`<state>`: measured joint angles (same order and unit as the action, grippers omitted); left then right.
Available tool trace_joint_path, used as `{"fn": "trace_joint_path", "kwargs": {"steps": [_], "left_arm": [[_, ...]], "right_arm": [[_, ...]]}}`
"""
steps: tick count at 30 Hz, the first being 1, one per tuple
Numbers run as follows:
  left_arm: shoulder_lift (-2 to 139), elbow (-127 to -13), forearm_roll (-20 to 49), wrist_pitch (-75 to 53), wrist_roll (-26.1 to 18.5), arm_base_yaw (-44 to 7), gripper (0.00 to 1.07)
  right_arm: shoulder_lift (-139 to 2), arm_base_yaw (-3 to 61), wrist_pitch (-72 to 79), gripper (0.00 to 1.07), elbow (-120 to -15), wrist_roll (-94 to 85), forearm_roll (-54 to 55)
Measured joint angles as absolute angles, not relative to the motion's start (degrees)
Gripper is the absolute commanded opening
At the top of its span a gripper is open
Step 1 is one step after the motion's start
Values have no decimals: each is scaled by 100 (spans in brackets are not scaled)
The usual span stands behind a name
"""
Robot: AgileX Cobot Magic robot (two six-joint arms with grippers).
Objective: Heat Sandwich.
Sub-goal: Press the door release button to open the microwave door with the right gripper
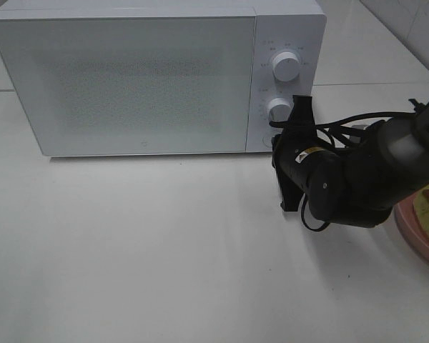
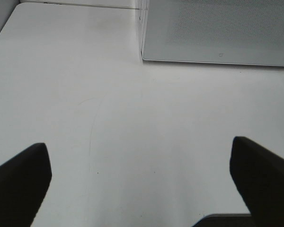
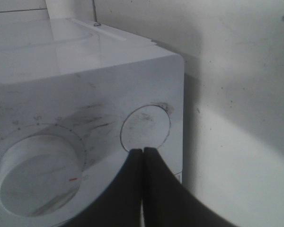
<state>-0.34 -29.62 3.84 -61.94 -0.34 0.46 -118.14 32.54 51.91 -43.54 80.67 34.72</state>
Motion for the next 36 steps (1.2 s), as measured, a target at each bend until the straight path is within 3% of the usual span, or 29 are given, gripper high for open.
{"fn": "trace_joint_path", "kwargs": {"steps": [36], "left_arm": [[-34, -2962, 384, -6194, -34, 46, 97]], "right_arm": [[-12359, 3002, 5197, 0, -4996, 7941, 3529]]}}
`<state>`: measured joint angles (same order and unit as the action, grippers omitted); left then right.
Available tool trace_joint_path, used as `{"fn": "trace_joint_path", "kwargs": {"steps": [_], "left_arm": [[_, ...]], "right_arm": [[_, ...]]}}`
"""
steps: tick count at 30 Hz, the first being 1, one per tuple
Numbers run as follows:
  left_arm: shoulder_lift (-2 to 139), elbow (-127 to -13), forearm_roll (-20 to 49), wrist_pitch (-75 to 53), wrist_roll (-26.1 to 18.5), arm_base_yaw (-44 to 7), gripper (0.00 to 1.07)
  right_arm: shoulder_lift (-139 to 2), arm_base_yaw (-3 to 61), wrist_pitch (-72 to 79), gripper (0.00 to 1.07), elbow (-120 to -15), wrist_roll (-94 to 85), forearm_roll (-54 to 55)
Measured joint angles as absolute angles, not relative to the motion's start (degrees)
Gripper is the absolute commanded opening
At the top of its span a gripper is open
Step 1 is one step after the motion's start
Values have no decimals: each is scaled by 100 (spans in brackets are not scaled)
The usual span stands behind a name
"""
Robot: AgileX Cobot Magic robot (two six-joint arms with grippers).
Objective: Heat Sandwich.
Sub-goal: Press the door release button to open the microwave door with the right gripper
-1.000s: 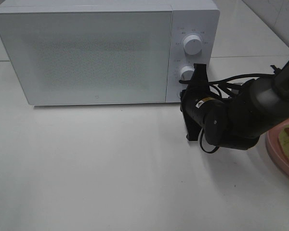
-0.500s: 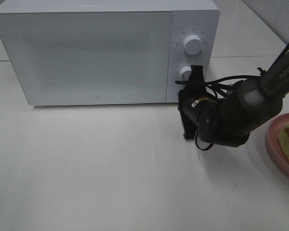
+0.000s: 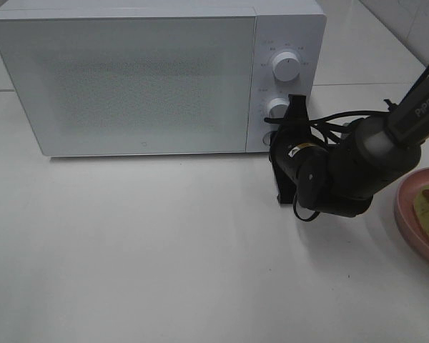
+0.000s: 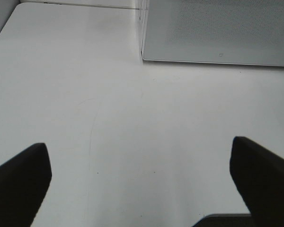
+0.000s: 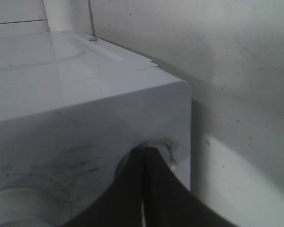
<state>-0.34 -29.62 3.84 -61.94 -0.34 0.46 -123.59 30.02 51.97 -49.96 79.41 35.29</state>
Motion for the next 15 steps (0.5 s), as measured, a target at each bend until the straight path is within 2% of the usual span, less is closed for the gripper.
{"fn": "trace_joint_path", "kwargs": {"steps": [15], "left_arm": [[-34, -2962, 384, -6194, -34, 46, 97]], "right_arm": [[-12410, 2951, 4819, 0, -5340, 7208, 3885]]}}
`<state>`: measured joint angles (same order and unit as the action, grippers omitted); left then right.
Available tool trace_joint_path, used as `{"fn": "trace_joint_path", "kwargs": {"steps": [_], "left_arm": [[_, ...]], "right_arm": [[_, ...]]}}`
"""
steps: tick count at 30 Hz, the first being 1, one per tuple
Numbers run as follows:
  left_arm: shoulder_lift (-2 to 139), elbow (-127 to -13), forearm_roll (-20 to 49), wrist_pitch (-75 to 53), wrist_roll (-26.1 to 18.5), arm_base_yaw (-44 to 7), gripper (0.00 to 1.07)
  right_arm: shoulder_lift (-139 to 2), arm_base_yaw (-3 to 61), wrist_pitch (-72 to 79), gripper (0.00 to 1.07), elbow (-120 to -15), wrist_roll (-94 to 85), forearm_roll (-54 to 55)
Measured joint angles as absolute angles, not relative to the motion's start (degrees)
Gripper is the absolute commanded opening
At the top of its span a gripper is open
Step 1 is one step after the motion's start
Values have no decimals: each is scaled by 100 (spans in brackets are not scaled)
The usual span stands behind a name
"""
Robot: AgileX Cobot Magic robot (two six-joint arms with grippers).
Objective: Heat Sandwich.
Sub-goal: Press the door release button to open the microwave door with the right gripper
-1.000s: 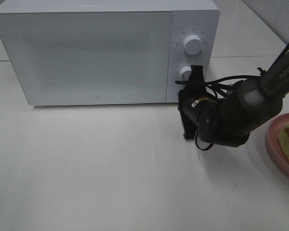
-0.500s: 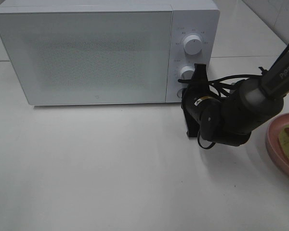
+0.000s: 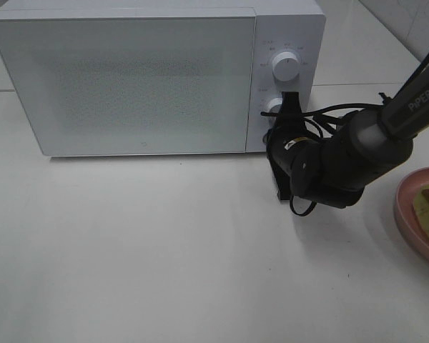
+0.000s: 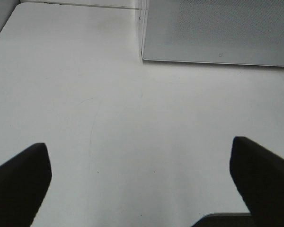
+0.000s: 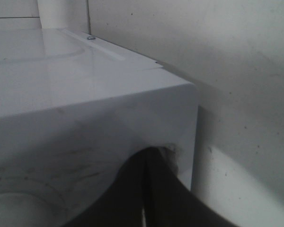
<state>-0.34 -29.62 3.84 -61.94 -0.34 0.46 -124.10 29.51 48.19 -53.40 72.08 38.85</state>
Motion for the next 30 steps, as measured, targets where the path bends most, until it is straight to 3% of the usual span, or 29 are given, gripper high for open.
{"fn": "trace_joint_path", "kwargs": {"steps": [30], "left_arm": [[-34, -2962, 384, -6194, -34, 46, 97]], "right_arm": [[-12399, 2934, 4206, 0, -5626, 6858, 4314]]}}
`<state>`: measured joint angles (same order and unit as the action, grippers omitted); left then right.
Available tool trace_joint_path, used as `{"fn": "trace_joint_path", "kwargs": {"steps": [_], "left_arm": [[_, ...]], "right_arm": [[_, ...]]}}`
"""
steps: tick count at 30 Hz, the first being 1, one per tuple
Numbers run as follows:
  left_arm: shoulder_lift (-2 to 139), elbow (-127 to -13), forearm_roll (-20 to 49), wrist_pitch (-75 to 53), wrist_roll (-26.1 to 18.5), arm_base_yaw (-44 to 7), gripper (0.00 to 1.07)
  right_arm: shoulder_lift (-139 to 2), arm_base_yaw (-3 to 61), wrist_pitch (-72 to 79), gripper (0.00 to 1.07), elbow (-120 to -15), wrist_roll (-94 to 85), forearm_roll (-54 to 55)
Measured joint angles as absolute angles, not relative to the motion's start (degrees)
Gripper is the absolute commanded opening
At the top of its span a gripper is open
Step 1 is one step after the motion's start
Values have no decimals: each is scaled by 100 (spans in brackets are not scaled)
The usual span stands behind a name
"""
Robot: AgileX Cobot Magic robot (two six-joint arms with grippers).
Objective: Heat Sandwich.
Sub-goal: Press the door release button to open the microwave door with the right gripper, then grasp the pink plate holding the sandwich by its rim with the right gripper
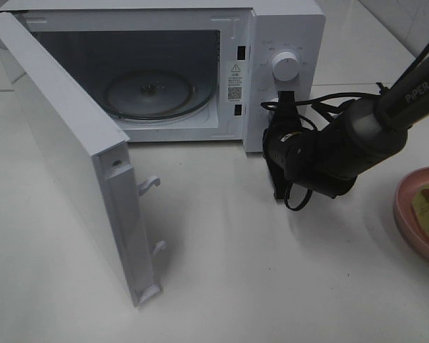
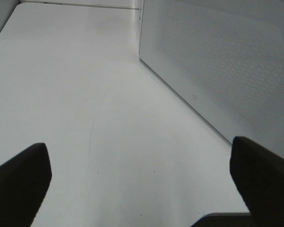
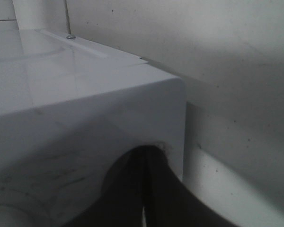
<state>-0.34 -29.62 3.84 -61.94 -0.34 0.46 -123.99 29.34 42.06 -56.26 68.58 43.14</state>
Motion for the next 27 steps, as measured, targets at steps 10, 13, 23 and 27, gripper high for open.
{"fn": "trace_joint_path", "kwargs": {"steps": [10, 13, 23, 27], "left_arm": [[-34, -2962, 384, -6194, -34, 46, 97], [-34, -2962, 384, -6194, -34, 46, 97], [-34, -2962, 384, -6194, -34, 46, 97], [-34, -2962, 384, -6194, -34, 46, 97]], "right_arm": [[-12187, 2871, 4652, 0, -5099, 7706, 3392], [-12158, 2928, 4813, 0, -4973, 7872, 3340], [-11654, 3157, 5053, 0, -4240, 8079, 3300], [-11339, 3157, 5071, 0, -3971, 8016, 3300]]}}
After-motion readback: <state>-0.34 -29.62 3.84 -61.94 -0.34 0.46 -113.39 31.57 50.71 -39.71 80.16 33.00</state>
